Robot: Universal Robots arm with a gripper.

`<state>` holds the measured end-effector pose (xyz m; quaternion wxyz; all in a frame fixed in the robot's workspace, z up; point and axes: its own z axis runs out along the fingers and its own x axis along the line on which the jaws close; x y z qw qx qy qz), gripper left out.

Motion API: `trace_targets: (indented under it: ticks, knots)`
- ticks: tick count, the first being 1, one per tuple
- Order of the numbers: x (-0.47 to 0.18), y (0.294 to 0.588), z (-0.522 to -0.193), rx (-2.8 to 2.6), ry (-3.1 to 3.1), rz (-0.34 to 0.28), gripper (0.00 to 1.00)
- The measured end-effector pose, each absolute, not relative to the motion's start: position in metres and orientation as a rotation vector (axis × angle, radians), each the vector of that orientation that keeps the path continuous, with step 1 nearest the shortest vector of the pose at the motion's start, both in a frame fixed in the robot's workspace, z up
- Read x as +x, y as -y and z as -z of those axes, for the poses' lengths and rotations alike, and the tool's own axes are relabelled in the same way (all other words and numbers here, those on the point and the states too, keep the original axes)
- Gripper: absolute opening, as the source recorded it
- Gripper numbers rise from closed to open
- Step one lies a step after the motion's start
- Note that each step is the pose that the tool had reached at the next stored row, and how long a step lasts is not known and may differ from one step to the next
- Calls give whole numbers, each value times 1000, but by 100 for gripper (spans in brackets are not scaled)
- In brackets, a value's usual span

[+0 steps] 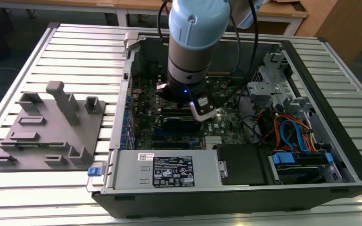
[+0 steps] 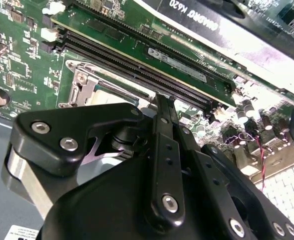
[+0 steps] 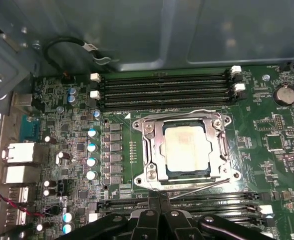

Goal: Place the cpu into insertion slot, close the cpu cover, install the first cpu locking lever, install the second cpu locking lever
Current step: 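Install the second cpu locking lever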

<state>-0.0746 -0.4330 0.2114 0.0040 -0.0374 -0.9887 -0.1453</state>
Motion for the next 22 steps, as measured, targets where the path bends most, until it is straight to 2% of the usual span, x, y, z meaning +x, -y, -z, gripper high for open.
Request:
trace_targets:
  ticks: [8,22]
  knots:
    - [-78,433,-205,-117,3096,469,10]
    - [-82,433,-198,-117,3084,534,10]
